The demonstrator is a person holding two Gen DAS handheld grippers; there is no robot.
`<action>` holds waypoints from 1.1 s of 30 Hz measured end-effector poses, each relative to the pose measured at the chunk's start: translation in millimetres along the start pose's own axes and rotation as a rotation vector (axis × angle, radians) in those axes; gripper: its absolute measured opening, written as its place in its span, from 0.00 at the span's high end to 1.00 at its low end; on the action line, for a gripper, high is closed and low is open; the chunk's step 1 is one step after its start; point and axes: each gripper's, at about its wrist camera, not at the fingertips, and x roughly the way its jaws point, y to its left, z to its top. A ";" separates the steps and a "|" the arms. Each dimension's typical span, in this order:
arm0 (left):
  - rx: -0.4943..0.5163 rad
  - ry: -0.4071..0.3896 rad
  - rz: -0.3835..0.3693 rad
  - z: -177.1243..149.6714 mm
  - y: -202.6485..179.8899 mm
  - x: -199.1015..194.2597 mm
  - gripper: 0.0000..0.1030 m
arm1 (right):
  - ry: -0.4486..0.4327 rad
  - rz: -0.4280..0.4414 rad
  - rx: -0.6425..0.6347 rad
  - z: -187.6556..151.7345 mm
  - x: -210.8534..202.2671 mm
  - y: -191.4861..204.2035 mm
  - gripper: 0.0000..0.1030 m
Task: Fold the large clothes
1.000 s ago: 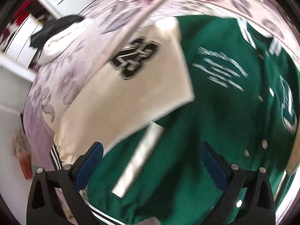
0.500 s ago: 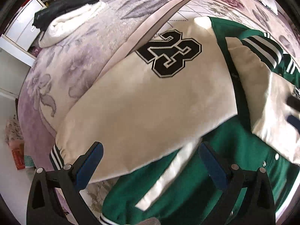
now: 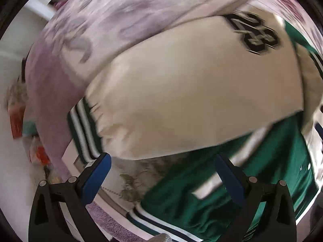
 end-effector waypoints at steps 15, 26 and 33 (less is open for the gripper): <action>-0.633 0.254 -0.629 4.5 93.4 80.5 0.03 | 0.112 -0.189 -0.069 -89.3 -23.4 28.2 0.50; -0.733 0.059 -0.449 66.9 149.2 61.0 0.90 | 0.091 -0.185 0.003 -91.5 6.5 33.7 0.50; -0.598 -0.197 -0.345 141.1 182.3 12.5 0.98 | 0.024 -0.157 -0.097 -77.3 21.9 89.9 0.50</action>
